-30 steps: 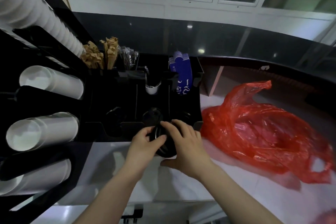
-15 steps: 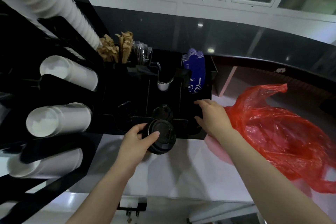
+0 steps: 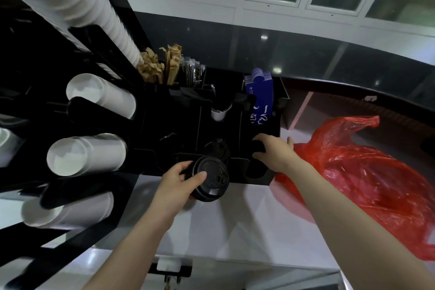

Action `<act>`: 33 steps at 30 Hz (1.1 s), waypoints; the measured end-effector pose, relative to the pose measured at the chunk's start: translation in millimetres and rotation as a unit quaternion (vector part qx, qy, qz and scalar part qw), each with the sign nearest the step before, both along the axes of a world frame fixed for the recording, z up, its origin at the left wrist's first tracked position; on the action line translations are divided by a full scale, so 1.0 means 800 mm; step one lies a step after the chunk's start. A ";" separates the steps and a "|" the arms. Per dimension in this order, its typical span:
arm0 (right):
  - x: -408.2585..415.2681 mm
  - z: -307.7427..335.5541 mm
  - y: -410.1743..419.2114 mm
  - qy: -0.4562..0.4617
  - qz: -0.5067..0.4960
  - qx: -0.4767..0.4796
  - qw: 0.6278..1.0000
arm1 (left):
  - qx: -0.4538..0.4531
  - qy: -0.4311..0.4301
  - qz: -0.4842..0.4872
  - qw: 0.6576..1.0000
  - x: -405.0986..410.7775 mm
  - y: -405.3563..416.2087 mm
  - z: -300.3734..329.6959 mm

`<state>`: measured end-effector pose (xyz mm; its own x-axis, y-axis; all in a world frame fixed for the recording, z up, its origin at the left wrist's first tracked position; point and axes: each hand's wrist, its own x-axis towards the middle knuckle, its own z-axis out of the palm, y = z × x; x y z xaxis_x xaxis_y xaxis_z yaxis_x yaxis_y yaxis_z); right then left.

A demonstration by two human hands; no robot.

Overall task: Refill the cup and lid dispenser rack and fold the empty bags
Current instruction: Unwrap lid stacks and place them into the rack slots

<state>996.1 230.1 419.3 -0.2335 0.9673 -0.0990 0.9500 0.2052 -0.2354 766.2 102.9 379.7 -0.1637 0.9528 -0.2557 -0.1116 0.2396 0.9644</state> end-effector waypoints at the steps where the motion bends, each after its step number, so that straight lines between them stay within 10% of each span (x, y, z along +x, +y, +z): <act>1: 0.001 0.005 -0.003 0.018 0.004 0.013 1.000 | -0.001 -0.001 -0.002 1.000 0.000 0.001 -0.001; 9: 0.008 0.043 -0.026 0.226 -0.014 0.055 0.973 | 0.025 -0.021 -0.013 0.999 0.004 0.009 0.002; 15: -0.020 0.040 -0.067 0.480 -0.011 -0.077 0.874 | 0.071 -0.031 -0.014 0.997 0.014 0.017 0.017; 33: -0.033 0.013 -0.078 0.451 -0.039 -0.022 0.892 | 0.104 0.022 0.004 0.994 0.018 0.013 0.021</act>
<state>969.5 167.6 429.9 -0.1703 0.9838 0.0564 0.3818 0.1187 -0.9166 780.7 113.4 396.9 -0.1777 0.9830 -0.0461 -0.0696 0.0342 0.9970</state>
